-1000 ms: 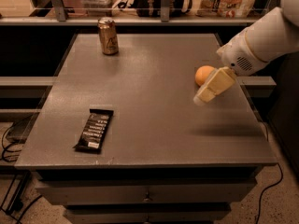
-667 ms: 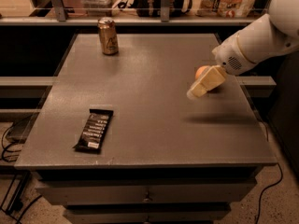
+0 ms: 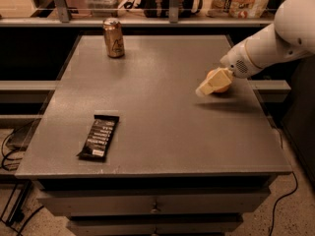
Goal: Pick orange
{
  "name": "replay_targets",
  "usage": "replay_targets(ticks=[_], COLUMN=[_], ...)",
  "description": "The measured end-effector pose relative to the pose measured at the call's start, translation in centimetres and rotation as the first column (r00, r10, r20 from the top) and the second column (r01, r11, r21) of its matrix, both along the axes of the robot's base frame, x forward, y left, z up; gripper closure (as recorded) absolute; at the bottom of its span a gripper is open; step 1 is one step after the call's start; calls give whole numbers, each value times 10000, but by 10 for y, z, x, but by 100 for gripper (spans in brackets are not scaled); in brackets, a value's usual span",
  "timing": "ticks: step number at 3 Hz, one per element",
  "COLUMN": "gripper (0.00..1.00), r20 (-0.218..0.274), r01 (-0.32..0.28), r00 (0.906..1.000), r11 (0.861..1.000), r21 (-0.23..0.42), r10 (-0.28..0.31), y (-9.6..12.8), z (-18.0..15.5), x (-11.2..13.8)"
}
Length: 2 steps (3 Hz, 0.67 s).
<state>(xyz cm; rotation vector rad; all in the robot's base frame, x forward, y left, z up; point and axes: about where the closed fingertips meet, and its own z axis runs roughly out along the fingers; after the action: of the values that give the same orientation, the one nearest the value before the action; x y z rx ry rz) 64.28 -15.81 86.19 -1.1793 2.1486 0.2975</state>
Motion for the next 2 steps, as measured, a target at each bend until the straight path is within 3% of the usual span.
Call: replay_targets(ticks=[2], gripper=[64], r20=[-91], r01=[405], r00=[9991], r11=[9989], r21=[-220], r10=[-407], y=[-12], z=[-4], x=[11])
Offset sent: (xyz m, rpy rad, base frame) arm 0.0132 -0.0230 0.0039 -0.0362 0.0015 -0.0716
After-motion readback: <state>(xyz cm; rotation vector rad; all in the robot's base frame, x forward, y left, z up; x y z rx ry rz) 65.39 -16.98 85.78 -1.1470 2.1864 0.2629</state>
